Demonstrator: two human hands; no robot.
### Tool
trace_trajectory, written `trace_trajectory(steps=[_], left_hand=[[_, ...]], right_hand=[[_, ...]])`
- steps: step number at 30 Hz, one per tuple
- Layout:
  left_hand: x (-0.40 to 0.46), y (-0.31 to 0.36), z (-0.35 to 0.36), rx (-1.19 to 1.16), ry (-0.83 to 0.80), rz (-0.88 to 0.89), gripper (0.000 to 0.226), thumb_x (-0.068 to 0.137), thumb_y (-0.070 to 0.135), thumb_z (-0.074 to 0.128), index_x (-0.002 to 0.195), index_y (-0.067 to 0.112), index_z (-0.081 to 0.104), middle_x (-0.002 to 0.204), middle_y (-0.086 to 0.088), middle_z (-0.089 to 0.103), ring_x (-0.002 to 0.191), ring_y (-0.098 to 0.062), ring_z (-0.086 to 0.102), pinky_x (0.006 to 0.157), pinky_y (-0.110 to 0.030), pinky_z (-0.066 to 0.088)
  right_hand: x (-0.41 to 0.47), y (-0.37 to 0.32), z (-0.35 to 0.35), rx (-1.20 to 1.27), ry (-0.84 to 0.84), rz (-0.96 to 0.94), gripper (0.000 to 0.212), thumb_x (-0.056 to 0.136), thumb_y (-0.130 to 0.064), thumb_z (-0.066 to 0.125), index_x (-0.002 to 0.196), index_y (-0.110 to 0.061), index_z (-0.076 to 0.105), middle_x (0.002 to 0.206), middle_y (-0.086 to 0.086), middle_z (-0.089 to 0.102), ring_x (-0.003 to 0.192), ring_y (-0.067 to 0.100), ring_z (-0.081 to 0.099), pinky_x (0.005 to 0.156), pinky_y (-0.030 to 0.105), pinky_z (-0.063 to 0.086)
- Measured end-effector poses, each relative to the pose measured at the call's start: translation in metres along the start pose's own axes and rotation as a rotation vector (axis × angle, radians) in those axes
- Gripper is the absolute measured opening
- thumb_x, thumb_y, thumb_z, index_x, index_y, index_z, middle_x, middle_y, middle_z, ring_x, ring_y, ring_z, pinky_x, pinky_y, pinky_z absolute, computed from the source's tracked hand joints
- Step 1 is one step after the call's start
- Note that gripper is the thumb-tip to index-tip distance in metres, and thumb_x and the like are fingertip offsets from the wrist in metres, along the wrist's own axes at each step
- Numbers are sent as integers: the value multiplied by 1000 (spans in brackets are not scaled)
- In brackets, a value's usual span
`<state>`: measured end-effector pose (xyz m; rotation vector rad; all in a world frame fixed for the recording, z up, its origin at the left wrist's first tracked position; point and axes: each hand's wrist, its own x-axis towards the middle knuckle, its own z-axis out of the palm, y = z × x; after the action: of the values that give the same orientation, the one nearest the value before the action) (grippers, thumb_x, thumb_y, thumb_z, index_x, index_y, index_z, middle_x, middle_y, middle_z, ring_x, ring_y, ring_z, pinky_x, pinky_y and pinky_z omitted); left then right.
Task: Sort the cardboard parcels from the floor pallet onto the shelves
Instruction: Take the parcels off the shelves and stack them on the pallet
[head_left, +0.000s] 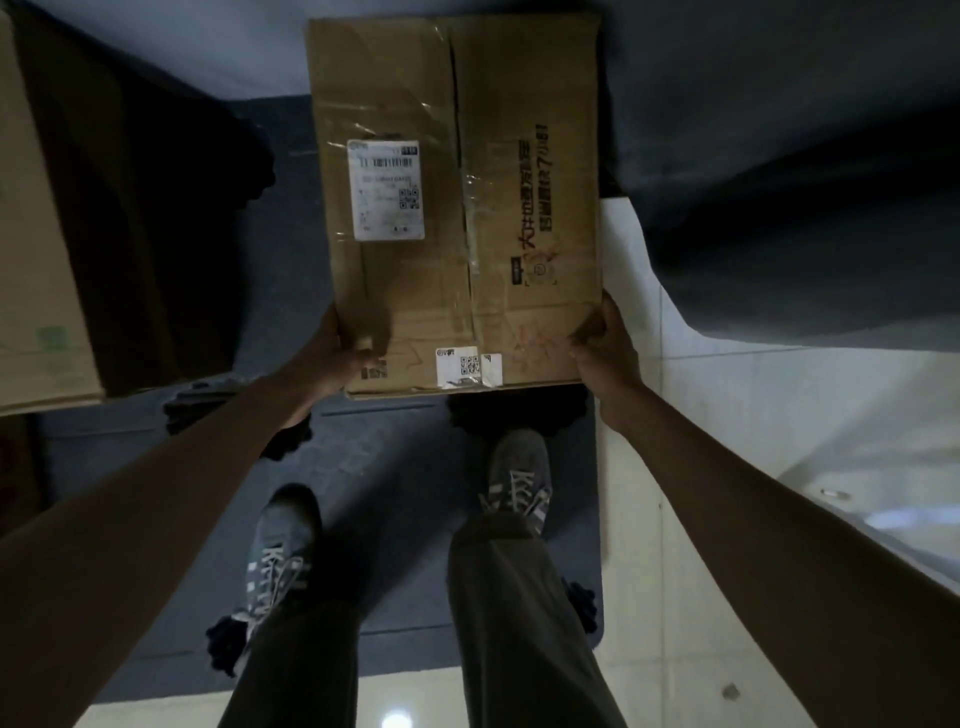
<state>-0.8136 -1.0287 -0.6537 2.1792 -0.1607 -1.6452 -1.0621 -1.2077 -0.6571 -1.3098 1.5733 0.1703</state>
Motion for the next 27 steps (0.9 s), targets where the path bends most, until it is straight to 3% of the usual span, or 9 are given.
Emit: trace_trajectory(steps=[3,6,9,13,15,17,19,24,27], left_hand=[[-1,-1,0,50,22,11,90,93,13,67,159,37,11,154,3,40,123,-16,50,92,-36,49],[-21,6,-2,145,61,91,83,93,13,66,158,30,18,153,2,41,125,-15,48,82,-18,42],[-58,20,-9,222,58,165,80,93,18,69,157,30,22,154,1,42,136,-23,44,93,-23,35],[-130,39,-36,337,-26,156,75,95,27,68,157,25,27,159,-3,37,142,-26,40,107,-32,36],[-173,44,-60,411,-74,192,67,96,23,66,155,23,33,160,-4,36,142,-26,40,112,-37,36],[-216,48,-86,457,-96,233,61,97,20,65,152,21,40,156,-6,41,135,-26,48,106,-35,40],[-259,52,-112,475,-110,256,57,97,20,64,150,17,43,153,-8,45,126,-24,55,95,-30,44],[-358,53,-172,522,-124,277,48,98,28,65,143,18,52,142,-6,56,129,-24,55,109,-37,42],[-412,48,-199,557,-119,277,42,98,27,64,139,19,57,134,-6,63,121,-23,60,100,-28,43]], right_hand=[[-18,-3,6,-15,84,80,68,101,-25,54,160,-26,20,152,10,46,136,32,46,111,47,43],[-56,-9,10,21,150,136,67,97,-14,54,157,-19,25,151,14,46,135,36,46,110,50,42],[-107,-21,12,78,117,153,65,92,-10,56,152,-19,34,143,13,53,128,35,52,105,49,47],[-184,-52,5,144,28,226,61,95,-10,58,151,-21,38,144,9,54,118,29,58,90,35,50],[-227,-73,-3,197,-6,260,57,96,-15,61,150,-22,42,142,8,56,113,27,61,90,38,55],[-270,-96,-11,269,-22,277,52,97,-16,62,146,-23,46,133,7,60,116,28,61,94,43,56],[-311,-118,-15,353,-18,282,47,97,-12,61,142,-22,50,119,5,64,113,29,63,85,41,58],[-405,-157,-20,438,-14,256,40,97,-7,61,133,-24,54,97,5,66,94,24,68,73,38,59],[-453,-171,-24,428,-21,247,38,96,-6,62,125,-29,53,92,5,67,82,19,68,71,38,61]])
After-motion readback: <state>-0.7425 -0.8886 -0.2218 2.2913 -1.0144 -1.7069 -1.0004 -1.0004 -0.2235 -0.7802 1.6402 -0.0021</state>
